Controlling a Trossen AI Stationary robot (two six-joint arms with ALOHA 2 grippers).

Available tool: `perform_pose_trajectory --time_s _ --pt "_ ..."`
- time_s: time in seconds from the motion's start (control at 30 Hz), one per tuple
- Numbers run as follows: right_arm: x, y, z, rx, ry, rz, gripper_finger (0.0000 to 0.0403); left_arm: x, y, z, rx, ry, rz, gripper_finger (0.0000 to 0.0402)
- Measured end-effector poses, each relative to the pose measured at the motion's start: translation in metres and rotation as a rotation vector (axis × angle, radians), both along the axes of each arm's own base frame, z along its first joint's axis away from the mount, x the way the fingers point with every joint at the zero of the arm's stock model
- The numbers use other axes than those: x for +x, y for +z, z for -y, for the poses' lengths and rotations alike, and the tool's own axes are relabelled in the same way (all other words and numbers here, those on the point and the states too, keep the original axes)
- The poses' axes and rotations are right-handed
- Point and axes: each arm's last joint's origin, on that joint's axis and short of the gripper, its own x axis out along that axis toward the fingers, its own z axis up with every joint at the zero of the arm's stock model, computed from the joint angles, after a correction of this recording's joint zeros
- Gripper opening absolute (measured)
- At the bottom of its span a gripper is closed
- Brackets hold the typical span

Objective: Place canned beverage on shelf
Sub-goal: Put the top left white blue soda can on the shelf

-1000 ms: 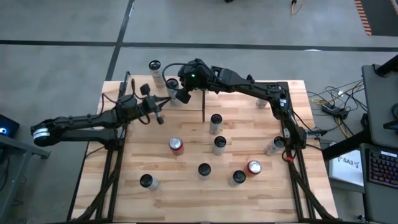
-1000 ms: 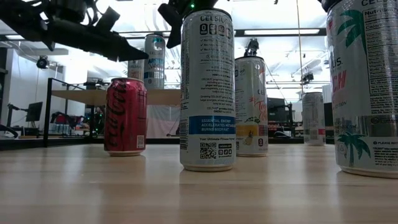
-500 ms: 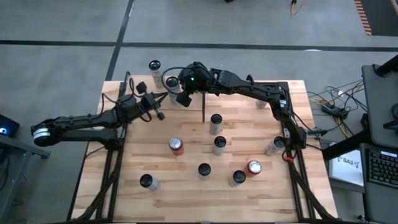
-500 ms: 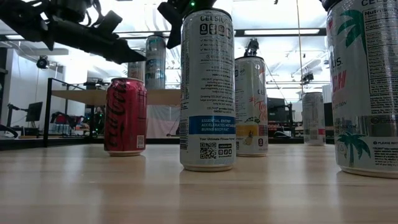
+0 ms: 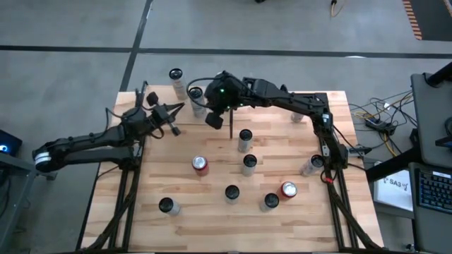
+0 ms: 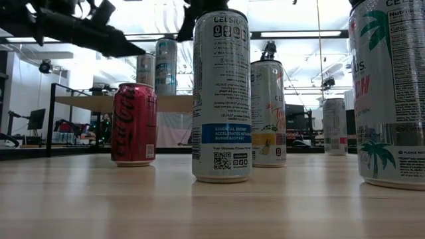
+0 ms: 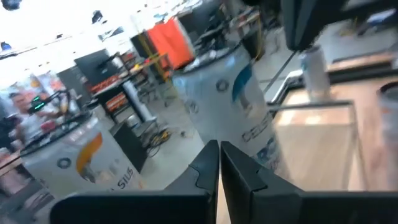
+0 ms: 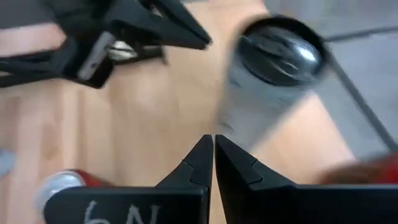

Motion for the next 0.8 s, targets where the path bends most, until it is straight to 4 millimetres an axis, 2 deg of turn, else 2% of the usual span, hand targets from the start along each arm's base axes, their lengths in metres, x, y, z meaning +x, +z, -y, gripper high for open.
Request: perform_pose_trajectory --time_s 0.17,0.3,0.57,0.8 --pt "0.019 -0.011 -0.003 -0.021 0.033 0.055 0.0009 -0.015 0.012 0.01 -0.006 -0.139 0.104 0.0" --pt "0.031 -0.023 -0.001 -0.03 0.029 0.072 0.0009 -0.027 0.019 0.016 -0.016 -0.162 0.169 0.0" --pt "0.04 -0.037 0.006 -0.09 -0.054 0.062 0.0009 -0.046 0.024 0.024 0.01 -0.164 0.206 0.0" --pt "0.042 -0.032 0.008 -0.116 -0.086 0.104 0.0009 -0.055 0.026 0.027 0.028 -0.164 0.223 0.0"
